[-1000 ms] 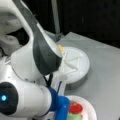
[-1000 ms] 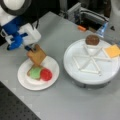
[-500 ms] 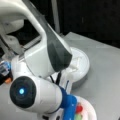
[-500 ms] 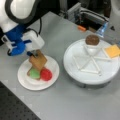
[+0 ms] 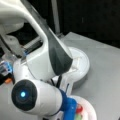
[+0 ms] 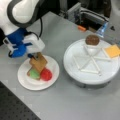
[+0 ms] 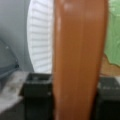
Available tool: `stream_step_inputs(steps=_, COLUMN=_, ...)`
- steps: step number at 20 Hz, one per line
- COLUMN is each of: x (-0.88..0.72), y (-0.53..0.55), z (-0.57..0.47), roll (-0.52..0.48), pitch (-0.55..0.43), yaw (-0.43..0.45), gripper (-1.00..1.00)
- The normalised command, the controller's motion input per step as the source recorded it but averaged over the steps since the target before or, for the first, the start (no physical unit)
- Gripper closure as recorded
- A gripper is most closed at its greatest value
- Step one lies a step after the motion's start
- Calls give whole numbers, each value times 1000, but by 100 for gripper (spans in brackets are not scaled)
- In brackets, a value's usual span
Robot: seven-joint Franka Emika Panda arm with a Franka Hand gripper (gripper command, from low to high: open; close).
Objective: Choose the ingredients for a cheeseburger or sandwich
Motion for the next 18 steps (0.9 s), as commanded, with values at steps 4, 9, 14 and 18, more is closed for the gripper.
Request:
stream_step_inputs(steps=4, x=8, y=34, z=-166, roll=-33, pitch=-105, yaw=25, gripper=100)
stream_step_inputs(steps=9, x=16, y=-33, z=-140, roll=3, pitch=-114, yaw=34, gripper=100)
stream_step_inputs(steps=14, x=22, y=-107, z=-108, roll=42, pitch=-123, yaw=54, gripper=100)
stream_step_inputs(steps=18, x=48, y=-150, z=-105, roll=76, pitch=-116, yaw=68, gripper=100)
